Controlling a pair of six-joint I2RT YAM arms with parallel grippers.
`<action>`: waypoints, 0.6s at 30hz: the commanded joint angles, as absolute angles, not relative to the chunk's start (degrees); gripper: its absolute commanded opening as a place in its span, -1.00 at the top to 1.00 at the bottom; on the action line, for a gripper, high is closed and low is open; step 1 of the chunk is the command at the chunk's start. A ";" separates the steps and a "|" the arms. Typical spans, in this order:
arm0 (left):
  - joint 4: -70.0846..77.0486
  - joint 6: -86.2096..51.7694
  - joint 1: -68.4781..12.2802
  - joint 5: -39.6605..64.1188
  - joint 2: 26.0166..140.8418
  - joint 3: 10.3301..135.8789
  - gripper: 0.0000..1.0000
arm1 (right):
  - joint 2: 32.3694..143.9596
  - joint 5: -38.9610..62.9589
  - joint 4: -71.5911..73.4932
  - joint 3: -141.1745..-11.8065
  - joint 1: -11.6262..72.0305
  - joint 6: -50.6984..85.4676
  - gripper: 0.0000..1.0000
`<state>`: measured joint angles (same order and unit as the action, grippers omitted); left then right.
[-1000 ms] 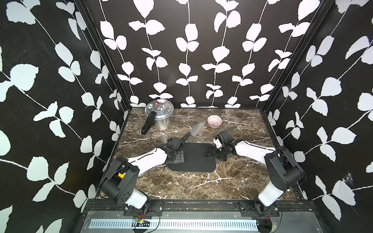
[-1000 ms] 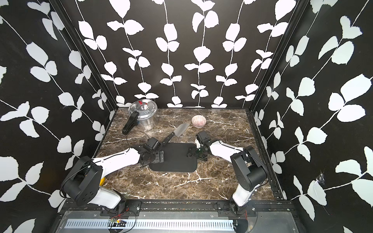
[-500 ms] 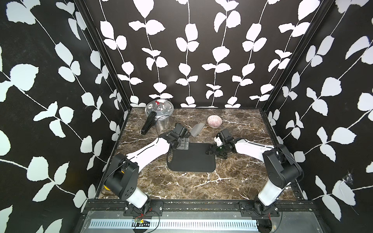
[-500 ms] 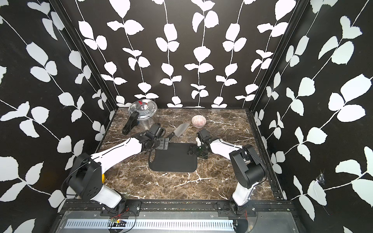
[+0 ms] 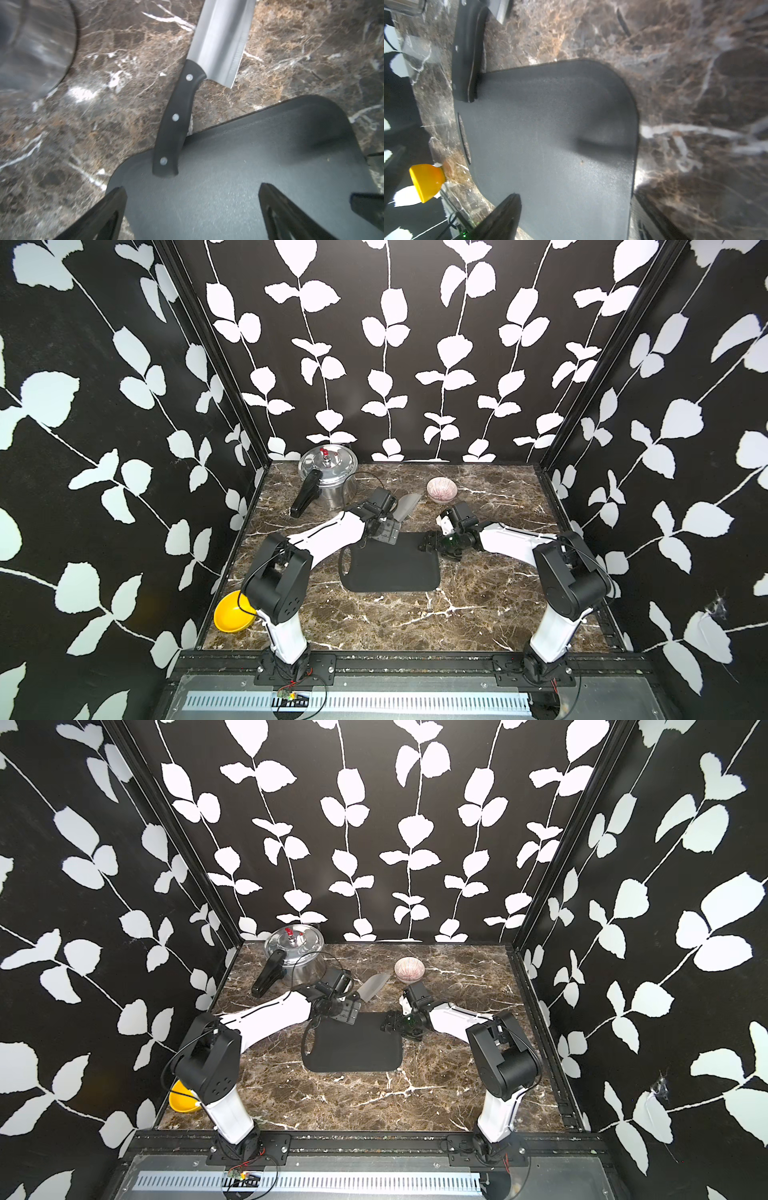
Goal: Align the knife with the edge of the cutting board
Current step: Adjust the work surface at the center of the board, then pick up the knife at the center of the board.
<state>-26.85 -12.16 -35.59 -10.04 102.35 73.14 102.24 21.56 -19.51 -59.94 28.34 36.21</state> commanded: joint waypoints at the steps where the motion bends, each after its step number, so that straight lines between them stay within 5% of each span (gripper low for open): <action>1: -28.65 -8.04 -35.55 -10.22 105.19 77.20 -0.89 | 98.64 18.08 -22.36 -61.14 27.74 33.29 -0.72; 18: -32.61 0.60 -28.54 -5.85 120.59 90.52 -0.43 | 79.61 17.50 -27.45 -56.62 25.83 29.45 -0.77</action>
<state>-30.22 -1.06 -29.32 -7.75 119.83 88.44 80.64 17.06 -26.85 -57.91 26.06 29.41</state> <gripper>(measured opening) 0.724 0.883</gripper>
